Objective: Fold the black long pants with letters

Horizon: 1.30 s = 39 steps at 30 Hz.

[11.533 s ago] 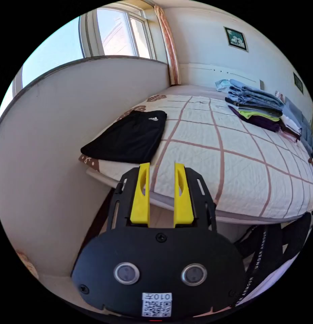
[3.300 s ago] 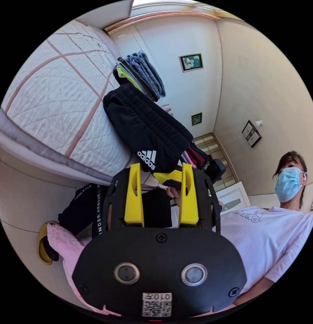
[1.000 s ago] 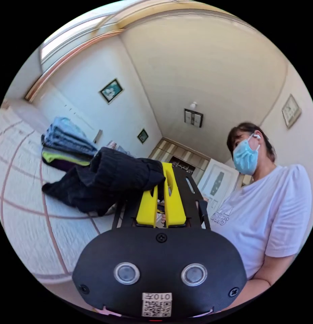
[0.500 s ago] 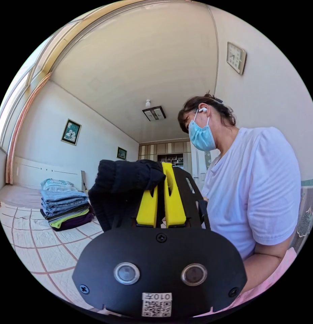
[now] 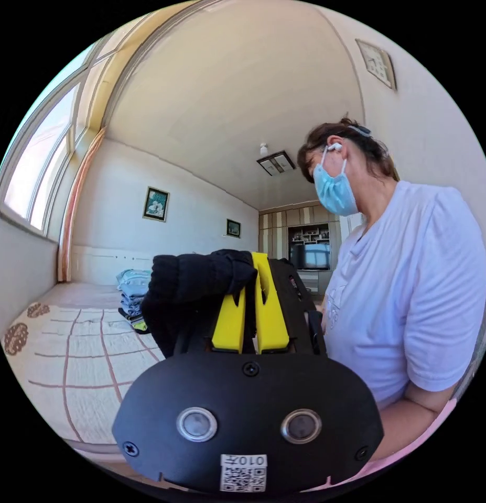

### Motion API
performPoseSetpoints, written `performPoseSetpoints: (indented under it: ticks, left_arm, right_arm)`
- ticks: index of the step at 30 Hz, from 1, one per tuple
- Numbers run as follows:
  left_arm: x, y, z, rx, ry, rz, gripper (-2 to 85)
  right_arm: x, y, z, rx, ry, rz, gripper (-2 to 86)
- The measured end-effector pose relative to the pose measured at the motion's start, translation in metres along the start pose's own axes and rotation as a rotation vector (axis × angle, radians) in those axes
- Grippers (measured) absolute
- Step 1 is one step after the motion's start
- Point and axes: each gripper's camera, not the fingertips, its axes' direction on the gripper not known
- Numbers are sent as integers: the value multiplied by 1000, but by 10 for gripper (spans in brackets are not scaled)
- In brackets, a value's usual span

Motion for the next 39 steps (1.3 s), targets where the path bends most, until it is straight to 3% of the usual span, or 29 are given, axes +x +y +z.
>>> performPoseSetpoints:
  ticks: [4,6,10,11,15,19,22,26,32,39]
  left_arm:
    - [-128,13,6,41,-116,-305,70]
    - [-173,-5,15,63,-141,-303,70]
    - [-229,-70,46,103,-223,-176,69]
    - [-239,-73,49,116,-213,-197,69]
    - [-298,-51,53,126,-194,-375,67]
    - [-330,26,44,15,-268,-555,65]
    - [-348,80,26,-6,-318,-706,65]
    - [-352,89,10,-68,-375,-675,64]
    - [-346,92,-26,0,-385,-595,64]
    - [-397,154,-52,-16,-406,-798,64]
  right_arm:
    - [25,-24,-54,103,-263,3,45]
    - [34,-31,-99,233,-344,8,45]
    - [41,9,-239,793,-454,-28,48]
    - [43,16,-262,815,-469,-25,50]
    - [53,20,-267,540,-492,-123,53]
    - [66,53,-176,255,-407,-148,71]
    - [95,81,-96,125,-537,-68,76]
    - [111,107,-67,165,-480,59,93]
    - [97,99,-97,276,-278,196,129]
    - [113,60,-89,194,-278,269,59]
